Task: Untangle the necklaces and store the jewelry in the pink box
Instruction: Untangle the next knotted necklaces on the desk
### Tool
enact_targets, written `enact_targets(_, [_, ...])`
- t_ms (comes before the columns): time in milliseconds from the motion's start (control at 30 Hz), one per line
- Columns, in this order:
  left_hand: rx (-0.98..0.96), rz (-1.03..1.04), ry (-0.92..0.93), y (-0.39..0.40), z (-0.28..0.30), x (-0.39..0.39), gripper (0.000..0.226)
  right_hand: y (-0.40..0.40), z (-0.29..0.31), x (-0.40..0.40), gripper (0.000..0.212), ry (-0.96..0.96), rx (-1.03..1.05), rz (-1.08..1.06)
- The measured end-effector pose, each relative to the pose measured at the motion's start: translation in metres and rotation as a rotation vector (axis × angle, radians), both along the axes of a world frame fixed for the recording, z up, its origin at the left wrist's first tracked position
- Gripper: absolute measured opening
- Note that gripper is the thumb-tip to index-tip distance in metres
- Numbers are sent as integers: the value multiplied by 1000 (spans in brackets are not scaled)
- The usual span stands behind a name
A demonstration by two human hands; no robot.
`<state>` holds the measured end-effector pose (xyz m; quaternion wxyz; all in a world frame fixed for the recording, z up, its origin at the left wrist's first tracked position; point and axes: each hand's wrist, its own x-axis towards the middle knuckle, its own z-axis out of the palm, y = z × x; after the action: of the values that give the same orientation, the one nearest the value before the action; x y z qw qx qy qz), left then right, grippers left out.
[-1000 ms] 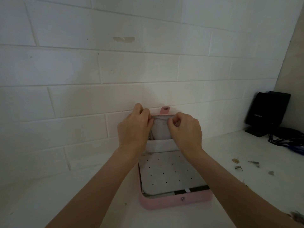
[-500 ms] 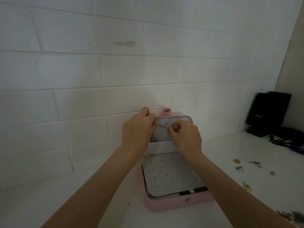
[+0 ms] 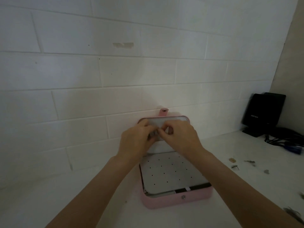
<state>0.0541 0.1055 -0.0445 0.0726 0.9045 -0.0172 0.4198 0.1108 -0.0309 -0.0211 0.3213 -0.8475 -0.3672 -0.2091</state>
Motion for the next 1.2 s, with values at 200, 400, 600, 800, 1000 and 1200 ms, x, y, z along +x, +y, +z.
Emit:
enact_targets(200, [-203, 27, 38, -3, 4, 3, 13, 12, 9, 9, 16, -14, 49, 83])
enact_targets(400, [-432, 79, -137, -10, 2, 1, 10, 15, 0, 21, 15, 95, 253, 73])
enact_targets(600, [-190, 233, -148, -7, 8, -1, 14, 26, -7, 24, 24, 130, 349, -23])
enact_targets(800, [106, 293, -215, 1, 11, 5, 28, 29, -5, 24, 30, 108, 310, -107])
enact_targets(1000, [20, 248, -239, 3, 5, 7, 16, 27, -10, 19, 30, 125, 261, -142])
enact_targets(1200, [24, 231, -189, -1, 4, 7, 14, 15, -15, 21, 30, 257, 166, -124])
